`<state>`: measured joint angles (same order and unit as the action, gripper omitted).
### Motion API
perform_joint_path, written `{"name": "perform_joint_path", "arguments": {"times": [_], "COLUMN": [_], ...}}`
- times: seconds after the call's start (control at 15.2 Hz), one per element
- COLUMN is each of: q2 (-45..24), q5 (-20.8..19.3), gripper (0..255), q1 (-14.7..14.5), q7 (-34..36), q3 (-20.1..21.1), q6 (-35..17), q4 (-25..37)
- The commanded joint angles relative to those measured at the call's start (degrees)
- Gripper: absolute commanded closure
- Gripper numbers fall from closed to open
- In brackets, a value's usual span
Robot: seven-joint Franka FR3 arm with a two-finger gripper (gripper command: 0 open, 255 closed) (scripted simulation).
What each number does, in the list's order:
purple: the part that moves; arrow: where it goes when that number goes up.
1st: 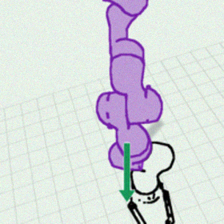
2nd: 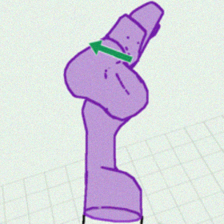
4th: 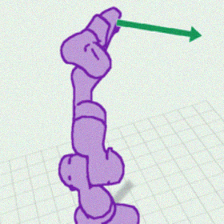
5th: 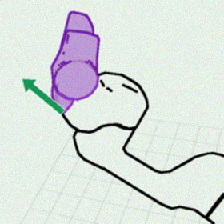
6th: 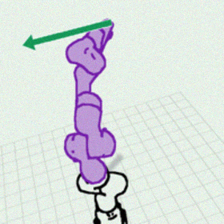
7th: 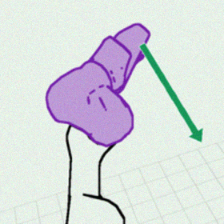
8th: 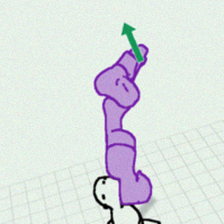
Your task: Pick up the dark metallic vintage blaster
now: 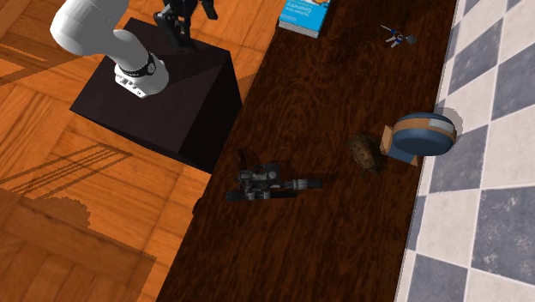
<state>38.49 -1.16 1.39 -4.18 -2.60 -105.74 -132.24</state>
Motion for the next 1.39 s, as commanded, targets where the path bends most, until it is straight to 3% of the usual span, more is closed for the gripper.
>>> {"name": "perform_joint_path", "arguments": {"times": [0.0,0.66,1.32], "q2": [-3.28,-20.91,-41.59], "q5": [-0.98,-3.87,-2.15], "gripper": [0,0,0], "q1": [0.15,0.9,2.12], "q7": [-2.14,-12.66,-23.48], "q3": [-1.12,-6.79,-10.49], "q6": [-3.21,-16.5,-25.28], "q4": [0.16,4.93,17.59]}}
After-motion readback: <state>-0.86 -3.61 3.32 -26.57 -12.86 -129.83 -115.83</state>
